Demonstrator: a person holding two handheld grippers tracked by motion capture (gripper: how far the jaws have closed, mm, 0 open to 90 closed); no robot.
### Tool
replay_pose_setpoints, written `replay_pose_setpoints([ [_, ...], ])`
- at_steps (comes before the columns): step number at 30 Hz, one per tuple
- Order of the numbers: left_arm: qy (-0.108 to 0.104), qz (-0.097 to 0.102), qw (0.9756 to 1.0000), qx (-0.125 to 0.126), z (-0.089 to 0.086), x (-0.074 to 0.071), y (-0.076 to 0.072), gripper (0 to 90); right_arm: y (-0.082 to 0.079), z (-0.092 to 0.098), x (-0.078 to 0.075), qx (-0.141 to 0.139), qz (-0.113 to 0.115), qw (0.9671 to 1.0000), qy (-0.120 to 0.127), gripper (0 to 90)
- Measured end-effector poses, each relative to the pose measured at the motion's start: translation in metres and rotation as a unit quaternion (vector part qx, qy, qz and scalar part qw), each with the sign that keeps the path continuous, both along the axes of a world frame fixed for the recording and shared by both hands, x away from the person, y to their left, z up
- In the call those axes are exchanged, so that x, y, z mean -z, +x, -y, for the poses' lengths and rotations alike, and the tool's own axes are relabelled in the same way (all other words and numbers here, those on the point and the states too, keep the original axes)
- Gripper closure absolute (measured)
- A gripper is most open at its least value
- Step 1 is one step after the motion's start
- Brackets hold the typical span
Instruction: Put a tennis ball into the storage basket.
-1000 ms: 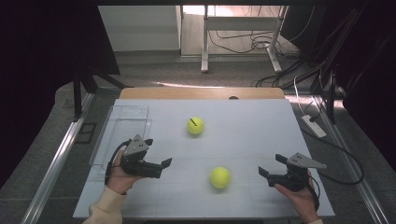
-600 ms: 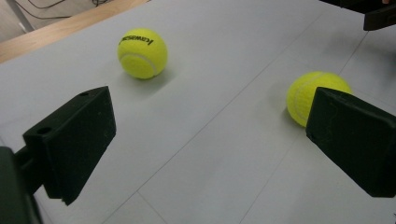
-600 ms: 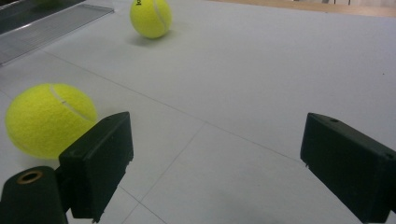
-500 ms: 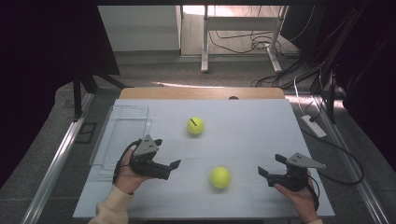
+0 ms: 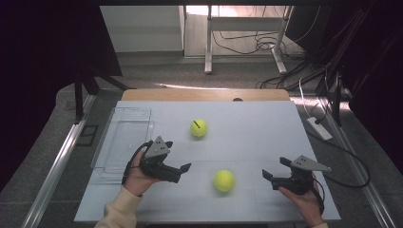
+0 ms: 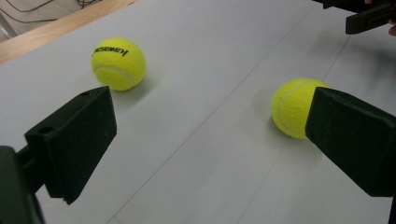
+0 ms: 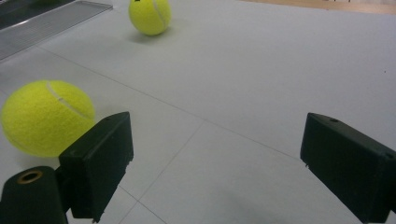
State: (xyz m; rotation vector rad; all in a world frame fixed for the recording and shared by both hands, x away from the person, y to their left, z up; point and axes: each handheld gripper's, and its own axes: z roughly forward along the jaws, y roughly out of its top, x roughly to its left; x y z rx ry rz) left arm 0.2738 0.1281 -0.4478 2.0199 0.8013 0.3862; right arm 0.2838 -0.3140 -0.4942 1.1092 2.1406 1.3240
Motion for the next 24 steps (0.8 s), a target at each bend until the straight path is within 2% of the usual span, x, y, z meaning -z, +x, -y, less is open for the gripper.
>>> replay_pose_setpoints([
  [15,0.001,0.001,0.9997,0.023,0.016,-0.001,0.003,3.0,0.000,0.001,0.000,0.002,-0.001,1.0000,0.001,9.6],
  [24,0.001,-0.002,0.9996,0.027,0.022,0.000,0.005,3.1,0.000,0.001,0.001,0.002,-0.002,1.0000,0.000,9.6],
])
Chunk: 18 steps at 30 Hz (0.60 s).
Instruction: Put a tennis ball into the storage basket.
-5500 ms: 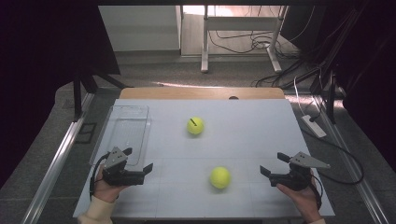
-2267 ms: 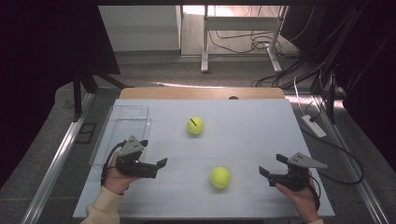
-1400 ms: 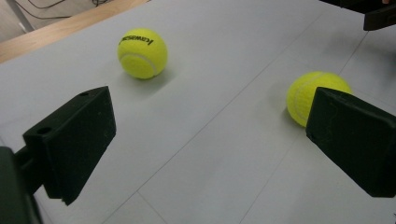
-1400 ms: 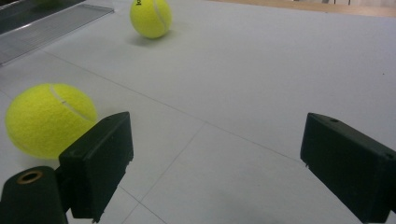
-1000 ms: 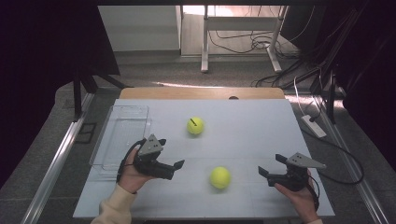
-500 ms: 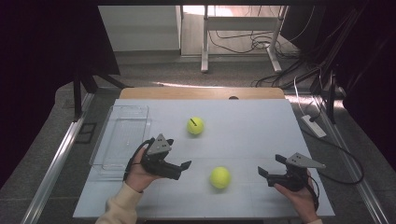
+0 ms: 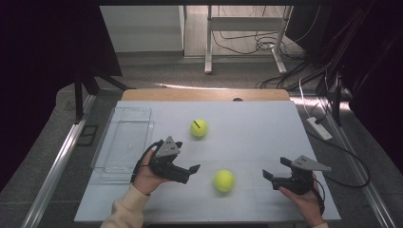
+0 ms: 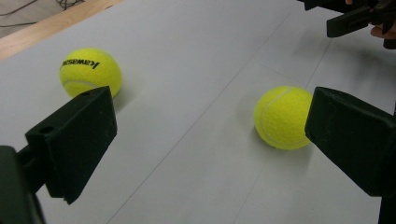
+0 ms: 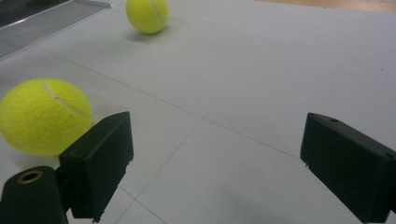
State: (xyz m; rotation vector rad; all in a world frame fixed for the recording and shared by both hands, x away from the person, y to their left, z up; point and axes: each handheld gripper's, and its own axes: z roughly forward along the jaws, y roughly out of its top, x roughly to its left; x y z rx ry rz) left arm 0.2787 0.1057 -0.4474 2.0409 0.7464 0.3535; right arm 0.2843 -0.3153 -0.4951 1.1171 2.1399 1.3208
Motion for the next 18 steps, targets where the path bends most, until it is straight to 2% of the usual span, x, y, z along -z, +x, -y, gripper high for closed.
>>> replay_pose_setpoints([
  [18,0.004,-0.006,0.9998,0.020,0.017,0.003,0.004,3.0,0.000,-0.001,0.000,-0.001,-0.002,1.0000,-0.001,9.6],
])
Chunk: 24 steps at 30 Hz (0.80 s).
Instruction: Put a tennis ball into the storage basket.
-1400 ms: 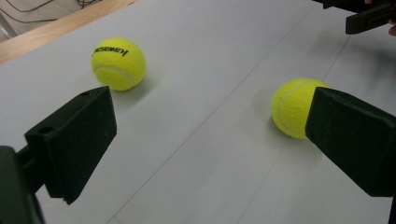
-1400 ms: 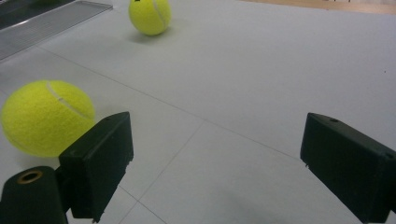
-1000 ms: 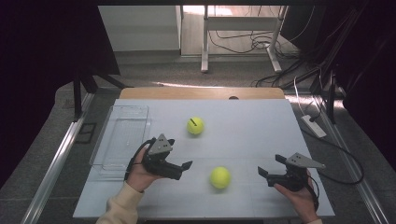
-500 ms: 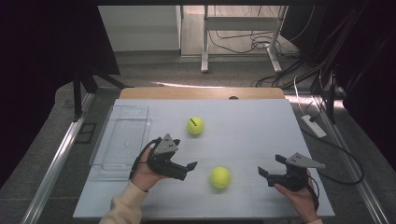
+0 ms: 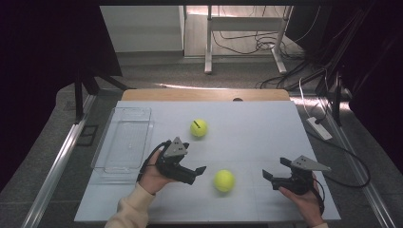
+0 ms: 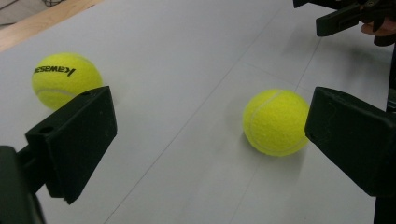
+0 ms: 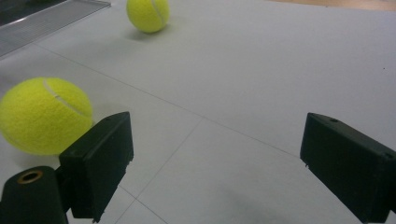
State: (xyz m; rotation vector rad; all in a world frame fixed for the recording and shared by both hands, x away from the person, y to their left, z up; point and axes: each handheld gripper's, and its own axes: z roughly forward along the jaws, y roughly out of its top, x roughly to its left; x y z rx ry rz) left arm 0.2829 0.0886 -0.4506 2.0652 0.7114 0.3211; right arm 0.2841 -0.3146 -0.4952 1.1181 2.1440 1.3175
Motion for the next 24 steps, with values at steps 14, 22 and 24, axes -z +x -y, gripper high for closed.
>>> replay_pose_setpoints([
  [14,0.002,-0.003,0.9999,0.015,0.011,0.001,0.001,3.0,0.000,0.000,0.000,0.001,0.000,1.0000,-0.001,9.6],
  [22,-0.001,-0.006,0.9996,0.028,0.018,0.001,0.002,2.8,0.000,0.001,0.000,0.001,0.000,1.0000,-0.001,9.6],
  [24,0.000,-0.006,0.9995,0.031,0.020,0.001,0.002,2.7,0.000,0.001,0.000,0.001,0.000,1.0000,0.000,9.6],
])
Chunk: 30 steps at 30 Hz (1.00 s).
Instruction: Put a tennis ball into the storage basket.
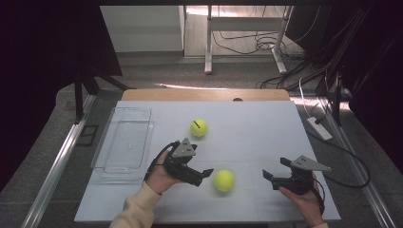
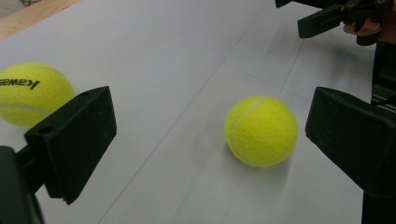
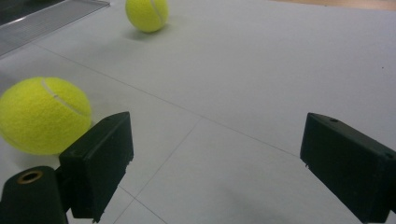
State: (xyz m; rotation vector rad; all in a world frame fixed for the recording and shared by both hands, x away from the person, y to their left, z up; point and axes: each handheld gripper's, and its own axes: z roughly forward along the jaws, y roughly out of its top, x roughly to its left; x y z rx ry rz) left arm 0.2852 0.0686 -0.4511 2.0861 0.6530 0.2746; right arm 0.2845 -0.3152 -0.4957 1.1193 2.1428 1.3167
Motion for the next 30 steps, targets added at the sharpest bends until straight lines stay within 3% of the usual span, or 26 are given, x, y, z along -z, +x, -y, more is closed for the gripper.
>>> replay_pose_setpoints([
  [14,0.004,-0.008,0.9998,0.020,0.016,0.004,0.000,1.9,0.000,0.001,0.001,0.002,-0.001,1.0000,0.000,9.6],
  [30,0.029,-0.024,0.9985,0.040,0.036,0.019,0.004,1.0,0.000,0.002,0.000,0.005,0.000,1.0000,0.000,9.6],
])
